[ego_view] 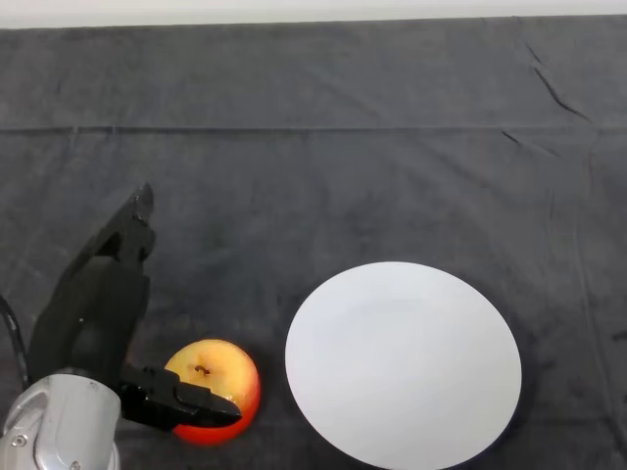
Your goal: Move the apple to the plate
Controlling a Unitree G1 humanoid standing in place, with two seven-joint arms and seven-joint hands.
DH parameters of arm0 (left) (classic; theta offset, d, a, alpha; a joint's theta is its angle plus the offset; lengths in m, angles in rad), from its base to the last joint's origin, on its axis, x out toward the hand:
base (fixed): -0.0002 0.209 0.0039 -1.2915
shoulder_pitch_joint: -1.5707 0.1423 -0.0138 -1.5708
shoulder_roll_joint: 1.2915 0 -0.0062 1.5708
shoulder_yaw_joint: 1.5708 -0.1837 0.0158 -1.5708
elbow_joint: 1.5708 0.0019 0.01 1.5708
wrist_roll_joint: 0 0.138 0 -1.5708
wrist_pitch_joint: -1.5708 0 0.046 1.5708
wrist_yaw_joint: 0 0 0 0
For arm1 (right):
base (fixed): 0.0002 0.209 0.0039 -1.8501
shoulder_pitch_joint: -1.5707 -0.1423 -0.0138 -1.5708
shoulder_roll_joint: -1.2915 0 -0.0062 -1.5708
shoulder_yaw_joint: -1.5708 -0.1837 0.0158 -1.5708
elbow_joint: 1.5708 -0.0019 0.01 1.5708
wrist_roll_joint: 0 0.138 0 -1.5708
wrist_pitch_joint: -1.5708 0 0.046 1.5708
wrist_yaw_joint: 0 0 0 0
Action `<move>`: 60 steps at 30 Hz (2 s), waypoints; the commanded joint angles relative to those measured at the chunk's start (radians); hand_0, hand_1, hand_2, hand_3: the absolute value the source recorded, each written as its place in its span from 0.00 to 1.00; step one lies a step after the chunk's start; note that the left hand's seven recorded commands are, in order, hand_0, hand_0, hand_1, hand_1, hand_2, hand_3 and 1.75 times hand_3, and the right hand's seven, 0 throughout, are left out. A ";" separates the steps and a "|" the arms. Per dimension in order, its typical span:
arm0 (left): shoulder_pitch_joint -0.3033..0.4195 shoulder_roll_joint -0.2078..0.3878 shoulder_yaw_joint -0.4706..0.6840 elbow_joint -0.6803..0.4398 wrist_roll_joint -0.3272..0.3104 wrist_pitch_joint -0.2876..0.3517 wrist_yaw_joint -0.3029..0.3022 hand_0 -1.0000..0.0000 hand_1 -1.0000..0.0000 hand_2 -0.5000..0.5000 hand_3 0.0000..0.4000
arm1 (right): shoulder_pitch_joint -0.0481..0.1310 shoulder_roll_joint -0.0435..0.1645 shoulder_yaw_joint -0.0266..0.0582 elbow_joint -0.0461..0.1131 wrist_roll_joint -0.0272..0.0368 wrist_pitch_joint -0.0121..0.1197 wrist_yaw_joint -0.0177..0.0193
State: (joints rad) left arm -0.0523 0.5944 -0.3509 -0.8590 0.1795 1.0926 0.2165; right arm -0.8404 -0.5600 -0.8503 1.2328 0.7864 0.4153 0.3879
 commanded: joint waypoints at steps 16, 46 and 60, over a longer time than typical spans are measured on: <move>0.056 0.036 -0.022 0.061 0.016 -0.070 -0.071 1.00 1.00 0.50 0.00 | 0.009 -0.015 -0.0131 -0.009 0.0278 0.001 0.0019; 0.006 -0.034 -0.096 0.298 0.018 -0.175 -0.134 0.20 0.44 0.38 0.80 | 0.012 -0.012 -0.0120 -0.016 0.0272 0.001 0.0000; -0.005 -0.034 -0.046 0.319 0.040 -0.211 -0.139 0.00 0.00 0.50 1.00 | 0.013 -0.011 -0.0117 -0.018 0.0272 0.001 -0.0009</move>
State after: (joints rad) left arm -0.0593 0.5542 -0.4067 -0.5781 0.1987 0.8851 0.0896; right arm -0.8404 -0.5600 -0.8501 1.2328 0.7864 0.4153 0.3879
